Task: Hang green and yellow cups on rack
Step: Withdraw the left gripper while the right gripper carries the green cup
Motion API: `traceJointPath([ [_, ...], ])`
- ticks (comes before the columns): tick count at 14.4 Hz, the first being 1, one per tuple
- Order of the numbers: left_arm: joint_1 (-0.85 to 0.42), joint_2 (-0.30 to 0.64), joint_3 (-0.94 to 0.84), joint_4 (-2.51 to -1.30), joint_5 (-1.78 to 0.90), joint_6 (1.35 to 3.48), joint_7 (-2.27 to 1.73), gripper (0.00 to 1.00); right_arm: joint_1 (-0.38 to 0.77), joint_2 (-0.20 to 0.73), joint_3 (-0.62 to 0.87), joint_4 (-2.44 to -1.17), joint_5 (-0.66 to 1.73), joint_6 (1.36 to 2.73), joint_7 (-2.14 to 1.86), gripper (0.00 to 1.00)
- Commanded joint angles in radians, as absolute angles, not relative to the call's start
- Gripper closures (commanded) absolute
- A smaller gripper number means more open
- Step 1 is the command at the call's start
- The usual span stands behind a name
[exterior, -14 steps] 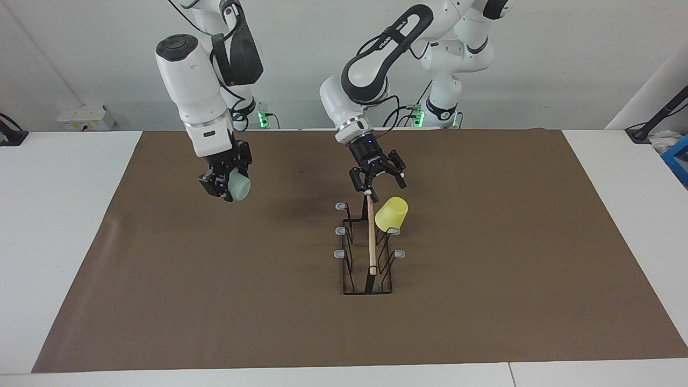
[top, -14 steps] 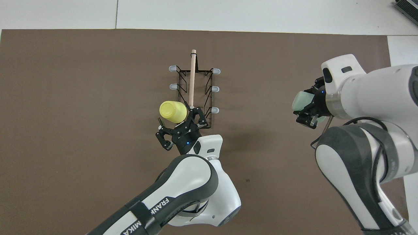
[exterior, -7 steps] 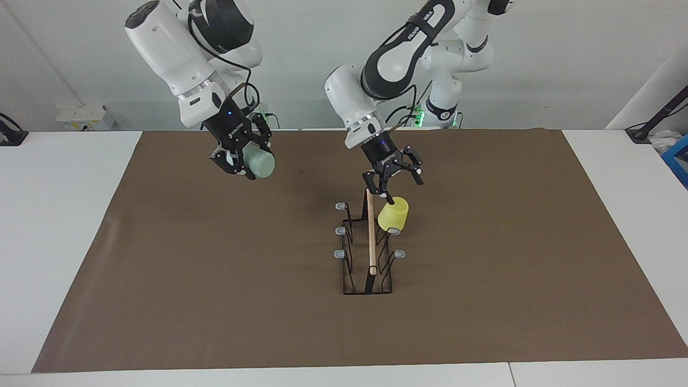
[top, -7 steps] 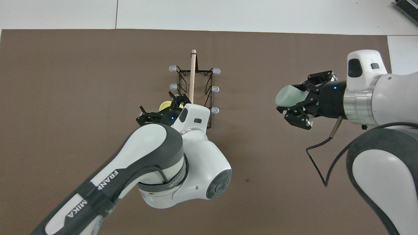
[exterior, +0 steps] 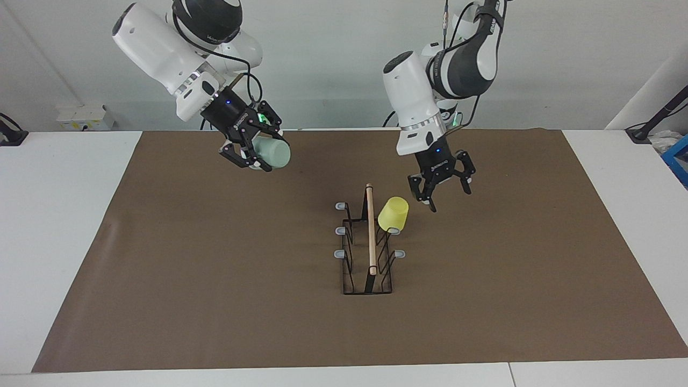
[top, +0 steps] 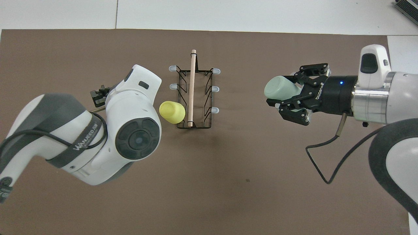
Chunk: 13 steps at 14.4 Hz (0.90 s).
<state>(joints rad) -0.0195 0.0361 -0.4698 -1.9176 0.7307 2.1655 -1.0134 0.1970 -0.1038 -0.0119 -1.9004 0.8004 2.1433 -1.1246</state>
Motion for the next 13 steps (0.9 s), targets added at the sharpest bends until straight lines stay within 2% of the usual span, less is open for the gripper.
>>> traceJointPath([
  [1, -0.029, -0.044, -0.385, -1.944, 0.538, 2.186, -0.727, 0.00, 0.190, -0.117, -0.006, -1.916, 0.873, 2.196, -1.183, 0.62],
  [4, -0.031, -0.071, -0.277, -1.934, 0.344, 2.183, -0.421, 0.00, 0.190, -0.123, -0.006, -1.927, 0.946, 2.198, -1.264, 0.62],
  [7, -0.041, -0.089, -0.174, -1.910, 0.185, 2.160, -0.206, 0.00, 0.201, -0.170, -0.006, -2.031, 1.151, 2.247, -1.387, 0.64],
  [10, -0.052, -0.068, -0.098, -1.798, 0.068, 2.035, -0.034, 0.00, 0.210, -0.184, 0.000, -2.085, 1.267, 2.295, -1.472, 0.64],
  [13, -0.078, -0.029, -0.037, -1.682, 0.026, 1.896, 0.050, 0.00, 0.279, -0.175, 0.002, -2.134, 1.492, 2.408, -1.641, 0.65],
])
